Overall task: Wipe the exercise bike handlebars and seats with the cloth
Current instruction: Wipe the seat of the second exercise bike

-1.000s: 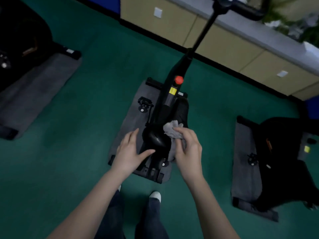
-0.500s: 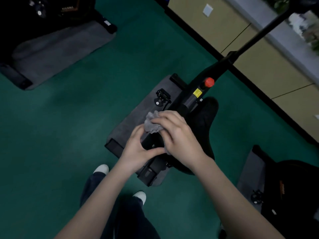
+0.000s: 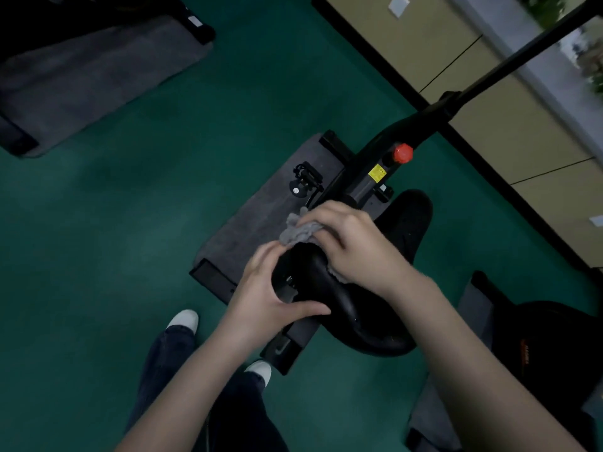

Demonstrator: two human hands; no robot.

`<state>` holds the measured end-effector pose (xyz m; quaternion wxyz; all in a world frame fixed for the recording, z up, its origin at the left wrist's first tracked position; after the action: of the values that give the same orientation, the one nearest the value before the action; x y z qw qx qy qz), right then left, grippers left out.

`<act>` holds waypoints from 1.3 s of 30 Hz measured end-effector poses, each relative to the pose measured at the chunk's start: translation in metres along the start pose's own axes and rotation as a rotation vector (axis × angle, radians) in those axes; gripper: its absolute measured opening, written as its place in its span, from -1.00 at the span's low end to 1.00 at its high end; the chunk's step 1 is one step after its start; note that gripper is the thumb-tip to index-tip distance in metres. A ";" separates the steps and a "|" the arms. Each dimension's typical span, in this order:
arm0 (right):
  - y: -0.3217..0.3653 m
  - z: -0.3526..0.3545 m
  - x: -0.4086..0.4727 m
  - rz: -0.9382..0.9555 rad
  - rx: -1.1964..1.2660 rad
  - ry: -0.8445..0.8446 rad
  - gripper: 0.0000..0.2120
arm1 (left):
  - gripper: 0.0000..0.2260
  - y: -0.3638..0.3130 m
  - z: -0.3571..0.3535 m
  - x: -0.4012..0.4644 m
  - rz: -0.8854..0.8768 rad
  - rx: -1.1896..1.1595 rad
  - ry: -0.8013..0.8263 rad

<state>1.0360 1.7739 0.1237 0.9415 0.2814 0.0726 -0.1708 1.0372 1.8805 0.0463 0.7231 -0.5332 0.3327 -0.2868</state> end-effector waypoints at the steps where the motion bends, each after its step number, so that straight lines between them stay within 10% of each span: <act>1: -0.005 -0.004 0.010 -0.030 -0.011 0.070 -0.77 | -0.07 -0.001 0.000 0.001 -0.002 0.025 0.017; 7: -0.058 -0.005 0.027 -0.236 -0.179 0.300 -0.76 | -0.04 -0.008 0.000 0.010 -0.080 0.133 0.135; 17: -0.093 0.059 0.014 -0.147 -0.554 -0.015 -0.73 | -0.37 -0.035 -0.019 0.049 -0.119 0.066 0.265; 22: -0.093 0.080 -0.019 -0.177 -0.403 -0.400 -0.73 | -0.47 -0.043 -0.042 0.075 -0.126 0.196 0.386; 31: -0.108 0.088 -0.007 -0.182 -0.260 -0.388 -0.78 | -0.54 -0.050 -0.058 0.086 -0.159 0.205 0.391; 35: -0.196 0.102 -0.008 -0.610 0.306 -0.378 -0.78 | -0.50 -0.049 -0.056 0.084 -0.179 0.216 0.353; 39: -0.196 0.077 -0.056 -0.637 0.681 -0.691 -0.79 | -0.52 -0.053 -0.054 0.081 -0.207 0.242 0.329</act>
<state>0.9164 1.5932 0.1022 0.6692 0.4608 -0.2167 -0.5412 1.0413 1.7733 0.0721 0.6847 -0.4198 0.3527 -0.4802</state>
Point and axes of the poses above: each hand's wrist, its own x-axis towards the middle knuckle, its own z-axis out of the back of the hand, y = z × x, the point moved 10 cm from there along x, towards the middle knuckle, and after that the axes turned 5 degrees about -z, right-handed, at the moved point
